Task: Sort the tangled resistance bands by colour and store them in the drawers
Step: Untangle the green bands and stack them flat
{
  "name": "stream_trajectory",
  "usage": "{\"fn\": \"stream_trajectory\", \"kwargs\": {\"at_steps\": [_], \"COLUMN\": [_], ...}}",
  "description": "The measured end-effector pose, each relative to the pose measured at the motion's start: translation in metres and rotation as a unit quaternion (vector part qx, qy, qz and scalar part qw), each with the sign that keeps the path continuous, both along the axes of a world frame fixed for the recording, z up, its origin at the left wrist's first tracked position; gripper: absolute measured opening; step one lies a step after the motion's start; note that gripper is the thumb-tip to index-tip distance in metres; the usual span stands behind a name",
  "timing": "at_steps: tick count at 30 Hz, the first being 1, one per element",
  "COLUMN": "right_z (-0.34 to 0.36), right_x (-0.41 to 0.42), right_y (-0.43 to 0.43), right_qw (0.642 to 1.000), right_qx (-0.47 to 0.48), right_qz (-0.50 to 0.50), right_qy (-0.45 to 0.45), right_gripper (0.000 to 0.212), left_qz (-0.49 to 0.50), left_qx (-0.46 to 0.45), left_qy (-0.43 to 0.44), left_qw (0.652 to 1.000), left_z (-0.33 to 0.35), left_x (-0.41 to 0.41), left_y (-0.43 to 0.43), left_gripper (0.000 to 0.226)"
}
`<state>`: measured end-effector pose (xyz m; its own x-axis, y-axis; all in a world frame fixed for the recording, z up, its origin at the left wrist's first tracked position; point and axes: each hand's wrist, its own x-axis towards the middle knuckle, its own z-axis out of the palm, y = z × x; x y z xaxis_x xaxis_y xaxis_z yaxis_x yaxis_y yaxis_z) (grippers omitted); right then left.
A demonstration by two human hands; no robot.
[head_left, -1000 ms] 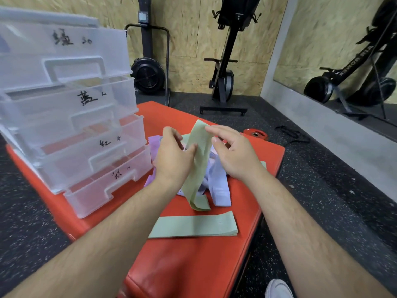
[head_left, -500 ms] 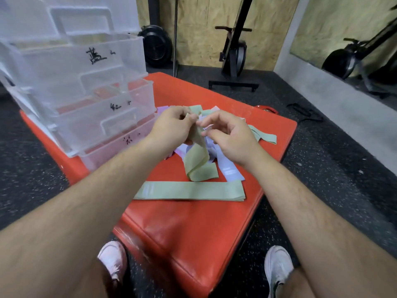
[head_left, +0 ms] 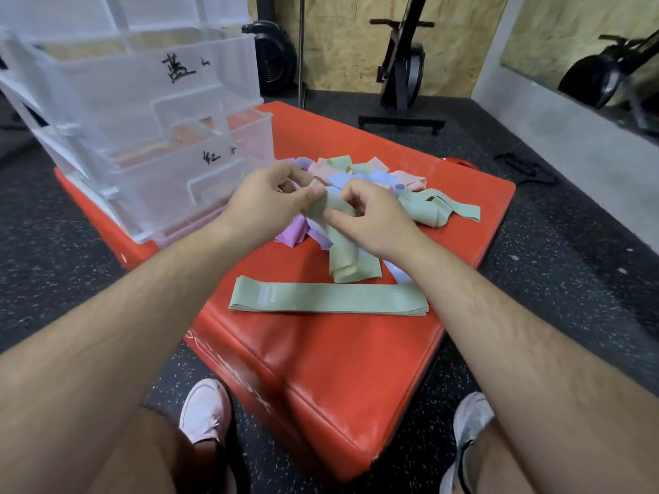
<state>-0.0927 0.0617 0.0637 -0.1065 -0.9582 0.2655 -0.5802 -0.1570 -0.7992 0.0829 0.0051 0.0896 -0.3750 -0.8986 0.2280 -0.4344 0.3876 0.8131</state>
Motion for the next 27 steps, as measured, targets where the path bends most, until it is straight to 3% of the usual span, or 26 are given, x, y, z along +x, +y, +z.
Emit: {"fn": "stream_trajectory", "kwargs": {"at_steps": [3,4,7,8,10,11,13,19,23,27], "right_z": [0.003,0.003,-0.002,-0.003,-0.001,0.000,0.004,0.002,0.003,0.004], "right_x": [0.008,0.010,0.015,0.016,0.019,0.019,0.017,0.016,0.012,-0.006], "right_y": [0.002,0.002,0.000,-0.001,-0.003,-0.004,-0.004,-0.008,-0.005,-0.001], "right_qw": [0.992,0.987,0.979,0.987,0.997,0.984,0.968,0.986,0.992,0.990], "right_qx": [-0.081,-0.104,-0.114,-0.091,-0.006,0.032,0.086,0.052,0.080,0.101], "right_qz": [-0.033,-0.031,-0.015,-0.001,0.052,0.071,0.076,0.087,0.085,0.065], "right_qy": [0.087,0.117,0.168,0.131,-0.060,-0.158,-0.225,-0.129,-0.042,0.072], "right_gripper": [0.022,0.019,0.021,0.027,0.048,0.057,0.058,0.005,0.013,0.020], "left_qz": [-0.007,-0.032,-0.051,-0.047,-0.054,-0.062,-0.078,-0.058,-0.033,0.009], "left_qx": [0.137,0.180,0.129,0.107,0.085,0.081,0.083,0.076,0.050,0.085], "left_qy": [0.067,0.092,0.103,0.106,0.104,0.100,0.090,0.071,0.072,0.093], "left_qw": [0.988,0.979,0.985,0.987,0.990,0.990,0.989,0.993,0.996,0.992], "left_z": [0.004,0.005,0.002,0.000,-0.001,0.001,0.001,-0.003,-0.005,-0.002], "left_x": [0.003,0.002,0.003,0.005,0.008,0.009,0.012,0.019,0.023,0.034], "left_y": [0.005,0.008,0.008,0.005,0.001,0.002,0.002,0.002,-0.003,-0.013], "left_gripper": [0.057,0.055,0.009,0.013,0.030,0.034,0.035,0.012,0.016,0.016]}}
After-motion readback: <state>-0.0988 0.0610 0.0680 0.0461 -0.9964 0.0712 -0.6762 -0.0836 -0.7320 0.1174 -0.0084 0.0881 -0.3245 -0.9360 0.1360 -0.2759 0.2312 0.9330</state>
